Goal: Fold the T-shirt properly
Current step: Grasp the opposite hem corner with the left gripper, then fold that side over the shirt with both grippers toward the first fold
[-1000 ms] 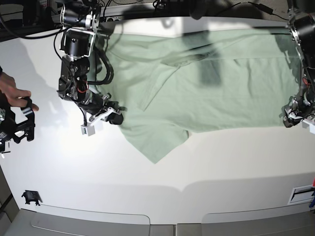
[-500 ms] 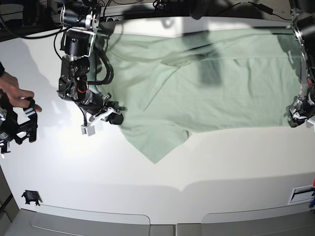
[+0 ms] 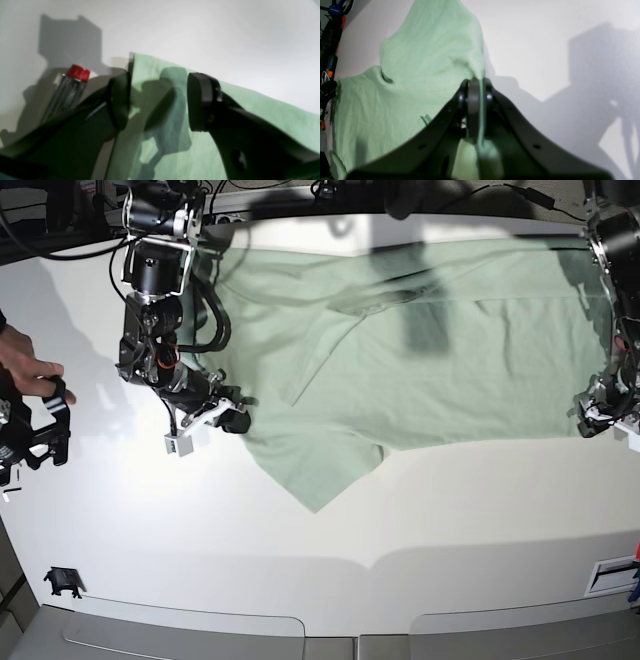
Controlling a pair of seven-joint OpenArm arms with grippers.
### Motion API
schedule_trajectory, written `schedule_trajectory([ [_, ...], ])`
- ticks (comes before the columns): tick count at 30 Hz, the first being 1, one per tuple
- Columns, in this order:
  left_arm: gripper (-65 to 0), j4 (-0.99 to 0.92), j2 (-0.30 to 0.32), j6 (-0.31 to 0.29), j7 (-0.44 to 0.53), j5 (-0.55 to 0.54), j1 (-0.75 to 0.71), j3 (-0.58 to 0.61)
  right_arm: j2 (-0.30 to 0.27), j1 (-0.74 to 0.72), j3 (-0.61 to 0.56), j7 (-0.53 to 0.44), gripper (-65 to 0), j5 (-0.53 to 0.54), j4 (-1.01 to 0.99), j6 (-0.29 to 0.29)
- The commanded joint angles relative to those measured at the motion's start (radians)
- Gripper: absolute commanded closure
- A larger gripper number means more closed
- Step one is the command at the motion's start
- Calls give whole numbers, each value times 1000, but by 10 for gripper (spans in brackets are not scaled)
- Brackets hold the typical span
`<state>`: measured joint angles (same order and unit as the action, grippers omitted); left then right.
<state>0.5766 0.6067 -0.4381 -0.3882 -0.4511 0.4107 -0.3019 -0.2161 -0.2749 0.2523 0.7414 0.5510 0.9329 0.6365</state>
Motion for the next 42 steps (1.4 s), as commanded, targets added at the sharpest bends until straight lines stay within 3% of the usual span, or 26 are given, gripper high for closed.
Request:
schedule_trajectory([
  [1,-326,12,12,-3,11,-10,21,-2,-11,-21,2,-7,0,3,13,3],
  [7,-187,12,3,-3,-3,-10,21,-2,-11,-21,2,-7,0,3,13,3],
  [11,0,12,3,-3,1,-13,21,-2,-11,-21,2,-4,0,3,13,3],
  [17,0,12,6,-3,1,-14,21,-2,-10,-21,2,17,0,11,18,2],
  [24,0,13,45,-9,-19,-116,18,-2,-10,17,3,62,0,10,181,3],
  [28,0,43,74,-95,-51,-172,-16,-6,-8,86,3,95,0,11,357,3],
  [31,0,117,93,-140,-108,-253,-71,-7,-8,145,3,109,0,10,469,2],
  [36,0,309,124,-139,-195,-343,-201,-20,-8,253,3,153,0,11,636,0],
  [42,0,548,128,-139,-299,-388,-362,-174,-9,386,3,193,0,10,806,0],
])
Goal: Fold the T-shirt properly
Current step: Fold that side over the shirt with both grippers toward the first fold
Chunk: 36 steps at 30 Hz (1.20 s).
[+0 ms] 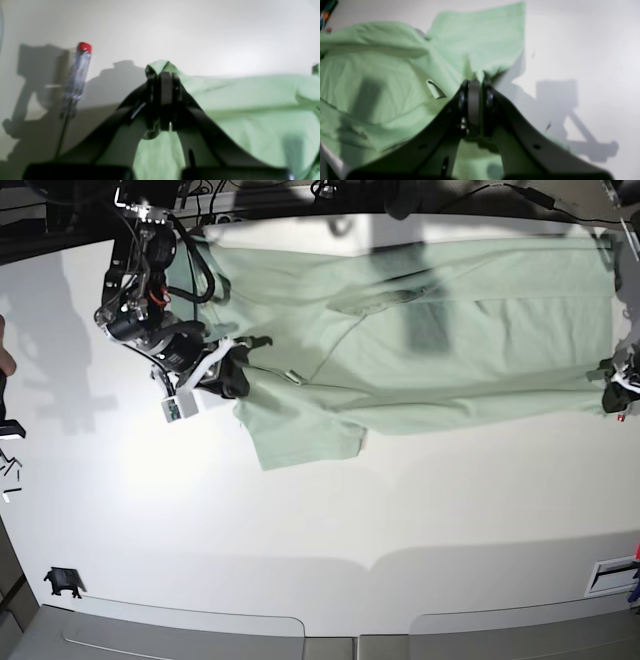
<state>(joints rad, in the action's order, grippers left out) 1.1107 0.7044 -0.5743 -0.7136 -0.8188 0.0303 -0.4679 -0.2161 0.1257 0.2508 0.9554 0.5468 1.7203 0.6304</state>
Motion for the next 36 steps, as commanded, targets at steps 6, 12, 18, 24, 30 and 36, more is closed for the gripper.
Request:
schedule_trajectory([
  [6,0,145,31,-3,-92,-82,-108,-167,-9,73,5,57,0,14,113,5],
  [12,0,179,31,-3,-213,-152,-219,-220,-9,154,5,131,0,14,193,5],
  [18,0,179,31,-3,-232,-156,-308,-220,-9,230,16,163,0,2,220,-2],
  [24,0,179,30,-3,-233,-152,-335,-220,-14,235,115,167,0,-34,220,-3],
  [30,0,179,30,-3,-233,-152,-335,-220,-14,237,207,178,0,42,220,-3],
  [36,0,179,30,-3,-242,-152,-335,-220,-10,238,214,178,0,67,220,-3],
])
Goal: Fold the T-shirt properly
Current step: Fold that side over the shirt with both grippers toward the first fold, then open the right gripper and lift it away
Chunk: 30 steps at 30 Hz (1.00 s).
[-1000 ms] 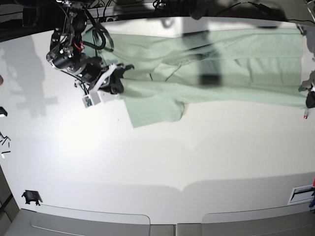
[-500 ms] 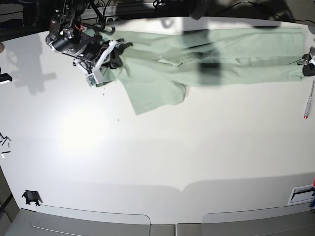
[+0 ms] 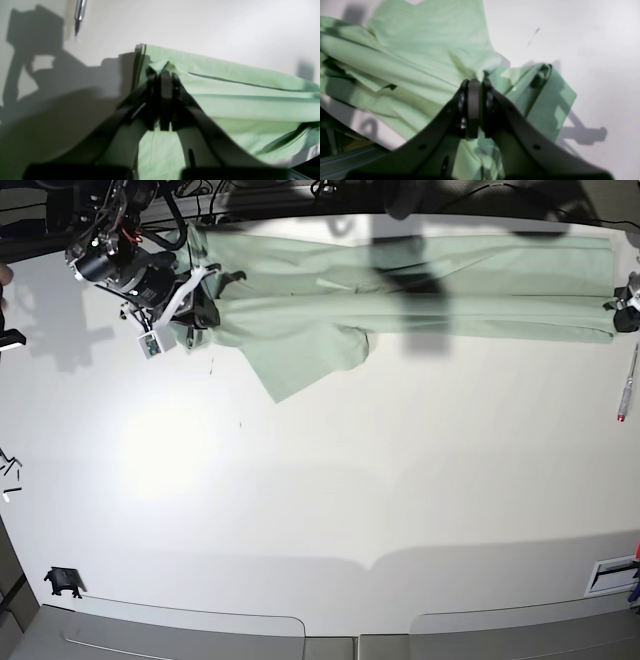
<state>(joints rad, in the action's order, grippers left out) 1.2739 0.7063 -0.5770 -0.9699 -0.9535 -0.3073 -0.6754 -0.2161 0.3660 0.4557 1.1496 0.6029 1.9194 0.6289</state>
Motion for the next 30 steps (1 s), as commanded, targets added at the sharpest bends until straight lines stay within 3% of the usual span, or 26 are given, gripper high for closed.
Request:
schedule_trajectory([
  [1,0,15,28,-1,3,-17,2,-12,-9,-3,9,-16,0,10,21,-1],
  [3,-38,16,29,-1,-16,-17,2,-12,-8,-2,9,-16,-37,10,21,-1],
  [5,-167,15,32,-2,-18,-17,2,-12,-9,-3,9,-20,-202,10,21,-1],
  [7,-205,16,49,-3,-17,-17,3,-12,-10,-3,9,-34,-286,10,22,-1],
  [11,-205,16,110,-3,19,-18,3,-12,-11,-6,9,-71,-287,11,61,-2],
  [15,-205,17,158,-3,67,-18,11,-12,-9,-9,9,-192,-287,11,123,-2],
  [17,-205,17,167,-3,103,-17,14,-12,2,-32,9,-245,-287,10,127,0],
  [21,-205,17,167,-3,132,-17,17,-12,55,-100,8,-264,-287,-19,118,0],
  [24,-205,17,167,-3,178,-16,17,-12,91,-152,-6,-318,-287,-112,55,-1],
  [30,-205,17,167,0,246,66,28,-12,94,-296,-73,-328,-287,-193,-215,-17],
])
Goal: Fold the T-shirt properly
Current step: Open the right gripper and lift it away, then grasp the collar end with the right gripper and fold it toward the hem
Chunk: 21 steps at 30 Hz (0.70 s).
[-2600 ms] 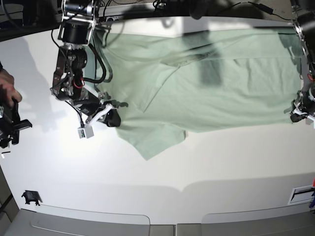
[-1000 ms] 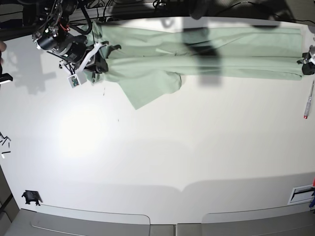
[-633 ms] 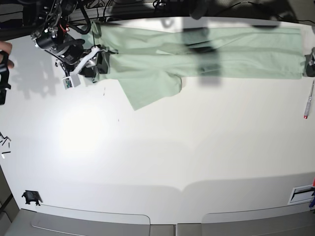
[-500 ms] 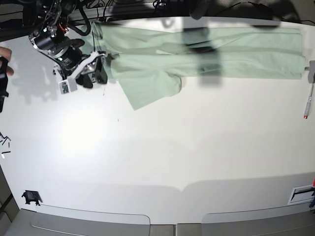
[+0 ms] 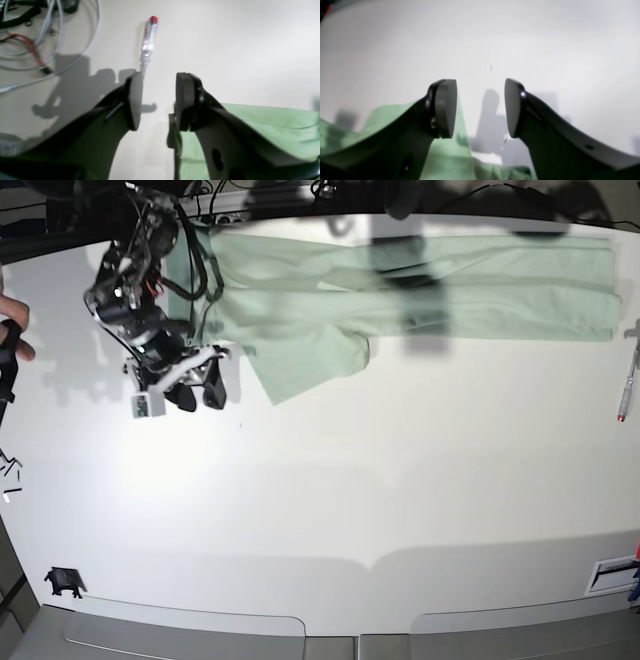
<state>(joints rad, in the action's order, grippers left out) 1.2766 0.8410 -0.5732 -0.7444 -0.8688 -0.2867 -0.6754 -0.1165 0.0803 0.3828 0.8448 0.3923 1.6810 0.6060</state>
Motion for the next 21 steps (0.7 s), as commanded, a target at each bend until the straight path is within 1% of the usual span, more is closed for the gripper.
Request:
schedule_trajectory([
  [1,-205,14,33,-3,21,-19,7,-12,-6,-36,-12,-25,-287,6,-31,3],
  [5,-205,14,32,-3,19,-19,7,-12,-5,-134,-66,-26,-287,-1,-237,4],
  [9,-205,14,32,-3,19,-19,7,-12,-5,-194,-140,-5,-287,-1,-376,4],
  [15,-205,14,32,-3,12,-19,7,-12,-5,-201,-255,38,-285,0,-403,4],
  [16,-205,14,32,-3,12,-19,7,-12,-5,-202,-270,50,-269,0,-403,4],
  [17,-205,14,32,-3,12,-19,7,-12,-5,-203,-284,65,-229,0,-403,3],
  [18,-205,14,32,-3,11,-19,7,-12,-5,-202,-295,80,-167,0,-403,3],
  [20,-205,14,32,-3,11,-19,7,-12,-5,-202,-307,121,0,4,-402,3],
  [21,-205,14,32,-3,11,-19,7,-12,-5,-202,-306,140,0,14,-402,3],
])
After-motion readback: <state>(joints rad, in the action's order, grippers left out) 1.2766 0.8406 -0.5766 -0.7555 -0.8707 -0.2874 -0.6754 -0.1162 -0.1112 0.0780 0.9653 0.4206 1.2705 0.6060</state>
